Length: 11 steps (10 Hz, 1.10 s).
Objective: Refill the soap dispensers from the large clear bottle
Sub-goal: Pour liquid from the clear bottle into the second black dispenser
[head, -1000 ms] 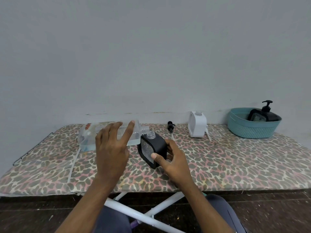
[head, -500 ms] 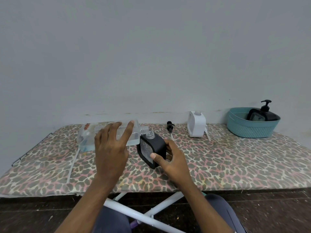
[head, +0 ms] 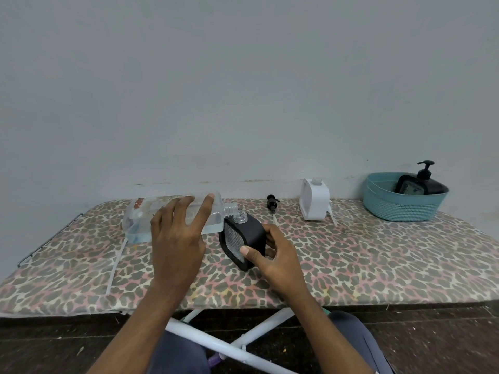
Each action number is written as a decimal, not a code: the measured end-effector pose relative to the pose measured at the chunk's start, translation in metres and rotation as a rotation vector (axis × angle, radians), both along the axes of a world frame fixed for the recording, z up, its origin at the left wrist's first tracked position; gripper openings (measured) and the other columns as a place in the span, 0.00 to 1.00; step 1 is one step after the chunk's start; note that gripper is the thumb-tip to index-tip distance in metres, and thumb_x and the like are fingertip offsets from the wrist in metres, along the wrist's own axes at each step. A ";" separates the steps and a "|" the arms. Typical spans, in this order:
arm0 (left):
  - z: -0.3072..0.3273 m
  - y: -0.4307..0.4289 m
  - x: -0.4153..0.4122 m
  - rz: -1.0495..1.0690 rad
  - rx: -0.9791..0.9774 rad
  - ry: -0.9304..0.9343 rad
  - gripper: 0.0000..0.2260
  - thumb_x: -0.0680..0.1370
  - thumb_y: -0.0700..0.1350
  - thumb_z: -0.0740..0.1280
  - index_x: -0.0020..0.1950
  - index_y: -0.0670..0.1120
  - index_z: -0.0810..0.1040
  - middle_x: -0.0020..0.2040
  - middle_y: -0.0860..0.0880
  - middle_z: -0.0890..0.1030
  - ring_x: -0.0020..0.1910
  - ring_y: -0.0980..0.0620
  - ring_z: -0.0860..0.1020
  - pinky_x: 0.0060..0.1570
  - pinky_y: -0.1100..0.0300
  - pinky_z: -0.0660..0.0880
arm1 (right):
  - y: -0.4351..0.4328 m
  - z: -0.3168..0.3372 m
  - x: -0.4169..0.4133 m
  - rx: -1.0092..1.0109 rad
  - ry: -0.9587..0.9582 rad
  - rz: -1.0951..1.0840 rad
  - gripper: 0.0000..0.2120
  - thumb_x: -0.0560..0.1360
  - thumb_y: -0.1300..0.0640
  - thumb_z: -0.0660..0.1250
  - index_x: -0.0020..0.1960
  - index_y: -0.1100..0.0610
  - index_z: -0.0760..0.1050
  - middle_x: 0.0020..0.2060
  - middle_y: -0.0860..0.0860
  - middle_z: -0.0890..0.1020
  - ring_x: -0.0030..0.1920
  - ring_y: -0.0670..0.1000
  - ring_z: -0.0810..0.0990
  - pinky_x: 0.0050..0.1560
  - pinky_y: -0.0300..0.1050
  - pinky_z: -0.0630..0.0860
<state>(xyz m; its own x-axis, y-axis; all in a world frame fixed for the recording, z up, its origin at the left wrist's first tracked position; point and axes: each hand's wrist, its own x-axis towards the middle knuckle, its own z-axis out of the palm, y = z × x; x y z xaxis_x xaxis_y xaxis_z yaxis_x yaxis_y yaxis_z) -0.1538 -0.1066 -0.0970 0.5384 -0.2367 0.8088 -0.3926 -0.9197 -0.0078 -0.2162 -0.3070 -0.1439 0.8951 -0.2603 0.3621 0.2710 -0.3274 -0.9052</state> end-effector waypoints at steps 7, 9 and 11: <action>-0.001 0.000 0.000 -0.012 -0.012 -0.012 0.40 0.65 0.27 0.72 0.76 0.48 0.76 0.66 0.40 0.78 0.67 0.37 0.74 0.66 0.41 0.67 | 0.000 0.002 -0.002 0.029 -0.012 0.018 0.18 0.75 0.46 0.76 0.63 0.45 0.76 0.56 0.42 0.85 0.61 0.44 0.83 0.64 0.51 0.81; -0.001 0.000 0.000 -0.011 -0.010 -0.013 0.40 0.65 0.26 0.71 0.76 0.48 0.76 0.66 0.40 0.78 0.67 0.37 0.74 0.66 0.41 0.67 | 0.001 0.002 -0.002 0.031 -0.015 0.026 0.19 0.75 0.48 0.75 0.63 0.46 0.76 0.57 0.43 0.85 0.62 0.45 0.83 0.63 0.51 0.82; -0.002 0.001 0.001 -0.007 -0.007 -0.014 0.41 0.64 0.26 0.71 0.77 0.48 0.75 0.66 0.40 0.78 0.67 0.37 0.74 0.66 0.40 0.67 | 0.000 0.002 -0.002 0.020 -0.017 0.023 0.18 0.75 0.49 0.74 0.63 0.46 0.76 0.57 0.43 0.85 0.62 0.46 0.83 0.64 0.54 0.81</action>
